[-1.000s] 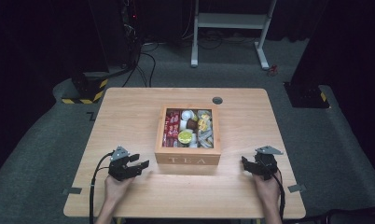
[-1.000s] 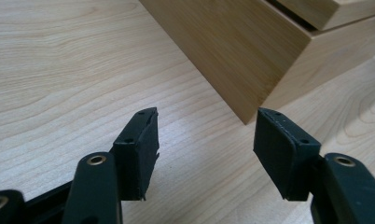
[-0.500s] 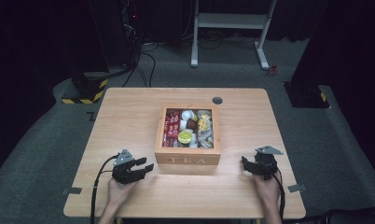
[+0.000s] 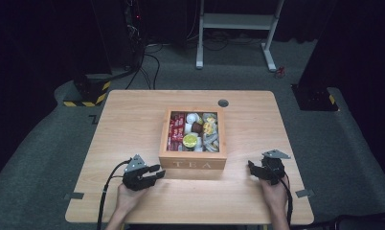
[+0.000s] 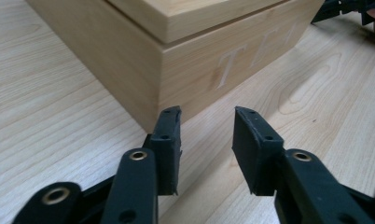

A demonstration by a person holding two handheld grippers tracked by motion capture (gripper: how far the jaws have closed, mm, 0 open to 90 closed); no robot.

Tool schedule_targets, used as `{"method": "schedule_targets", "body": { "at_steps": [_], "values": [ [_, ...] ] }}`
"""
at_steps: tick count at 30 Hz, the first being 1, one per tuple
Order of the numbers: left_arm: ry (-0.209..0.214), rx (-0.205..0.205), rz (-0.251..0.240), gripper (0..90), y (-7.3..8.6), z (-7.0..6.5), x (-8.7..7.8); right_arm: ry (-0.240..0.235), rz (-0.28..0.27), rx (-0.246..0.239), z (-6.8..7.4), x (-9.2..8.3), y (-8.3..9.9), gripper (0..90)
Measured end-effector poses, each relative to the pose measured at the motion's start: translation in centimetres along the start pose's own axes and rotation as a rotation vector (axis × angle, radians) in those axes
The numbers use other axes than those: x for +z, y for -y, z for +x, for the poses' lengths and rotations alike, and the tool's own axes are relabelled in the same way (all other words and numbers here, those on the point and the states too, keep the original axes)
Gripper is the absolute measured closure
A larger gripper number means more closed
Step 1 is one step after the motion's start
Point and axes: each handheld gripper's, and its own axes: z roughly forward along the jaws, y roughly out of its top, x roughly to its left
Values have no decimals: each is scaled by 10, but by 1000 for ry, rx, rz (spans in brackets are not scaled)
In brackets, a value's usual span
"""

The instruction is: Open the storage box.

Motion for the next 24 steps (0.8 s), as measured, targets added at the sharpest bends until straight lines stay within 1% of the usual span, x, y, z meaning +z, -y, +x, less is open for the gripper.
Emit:
{"method": "schedule_targets", "body": {
  "at_steps": [5,6,9,10,12,13,14,16,18,21,22,23,24],
  "values": [
    [8,19,19,682,-5,-6,8,0,0,0,0,0,0,283],
    [9,29,24,695,-6,-7,9,0,0,0,0,0,0,283],
    [14,44,27,707,-9,-11,14,0,0,0,0,0,0,283],
    [13,46,21,713,-10,-12,15,0,0,-1,0,0,0,283],
    [19,33,4,728,-10,-14,18,-2,0,-4,0,0,0,277],
    [22,36,-1,732,-11,-13,19,-3,0,-6,0,0,0,277],
    [23,26,-6,739,-11,-14,21,-5,0,-7,0,0,0,277],
    [19,28,-7,756,-13,-15,25,-5,0,-7,0,0,0,277],
    [16,23,-11,761,-14,-16,26,-5,0,-7,0,0,0,277],
    [13,29,-15,787,-15,-17,29,-5,0,-7,0,0,0,277],
    [10,29,-20,798,-16,-17,30,-6,0,-7,0,0,0,276],
    [-1,39,-20,810,-16,-17,31,-8,0,-11,0,0,0,276],
    [-6,37,-22,819,-16,-18,32,-10,2,-13,1,0,0,276]
  ]
}}
